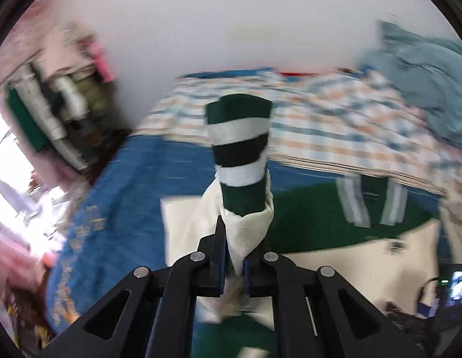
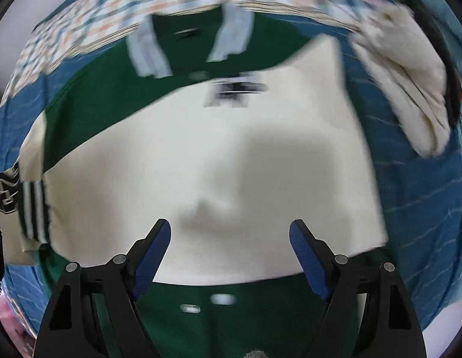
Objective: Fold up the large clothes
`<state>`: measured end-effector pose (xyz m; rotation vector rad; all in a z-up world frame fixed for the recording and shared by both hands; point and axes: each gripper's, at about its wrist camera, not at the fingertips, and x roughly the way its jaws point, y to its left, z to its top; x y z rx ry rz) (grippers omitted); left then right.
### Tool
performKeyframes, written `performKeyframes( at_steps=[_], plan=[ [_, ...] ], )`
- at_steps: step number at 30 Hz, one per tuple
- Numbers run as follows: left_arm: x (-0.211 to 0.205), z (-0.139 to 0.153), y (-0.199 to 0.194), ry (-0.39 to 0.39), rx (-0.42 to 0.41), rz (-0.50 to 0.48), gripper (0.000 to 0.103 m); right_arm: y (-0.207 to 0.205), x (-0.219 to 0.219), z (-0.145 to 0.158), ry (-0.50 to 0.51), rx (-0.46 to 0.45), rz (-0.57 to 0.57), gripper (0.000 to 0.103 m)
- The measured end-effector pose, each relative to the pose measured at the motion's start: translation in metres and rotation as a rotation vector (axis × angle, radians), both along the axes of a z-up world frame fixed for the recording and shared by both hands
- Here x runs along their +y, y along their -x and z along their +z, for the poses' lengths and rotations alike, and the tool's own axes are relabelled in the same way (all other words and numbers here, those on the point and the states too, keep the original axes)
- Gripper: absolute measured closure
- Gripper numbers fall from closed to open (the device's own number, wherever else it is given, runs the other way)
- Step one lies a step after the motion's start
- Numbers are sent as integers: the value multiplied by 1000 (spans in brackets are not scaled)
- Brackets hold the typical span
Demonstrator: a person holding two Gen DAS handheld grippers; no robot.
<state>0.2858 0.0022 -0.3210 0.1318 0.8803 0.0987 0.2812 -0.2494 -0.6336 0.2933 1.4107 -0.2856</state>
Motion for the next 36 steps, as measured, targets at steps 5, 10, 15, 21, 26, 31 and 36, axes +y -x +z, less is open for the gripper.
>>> performKeyframes(
  at_steps=[5,10,15,21,26,31,36],
  plan=[
    [-144,-42,-7,63,121,-230,98,37,-106,-2,-34,-1,-133,20],
    [-253,-125,2,11,281,-357,93,85,-189,-12,-61,15,-202,20],
    [-278,-150,14,-45,315,-342,91,135,-247,-22,-103,36,-232,20],
    [-255,-137,21,49,318,-276,34,165,-266,-12,-245,-25,-220,20],
    [-224,-108,40,52,255,-206,12,165,-252,-1,-292,-23,-186,20],
    [-152,-94,82,-52,215,-68,12,139,-211,18,-306,-44,-78,20],
    [-63,-149,107,-286,328,91,12,107,-171,7,-201,27,103,20]
  ],
)
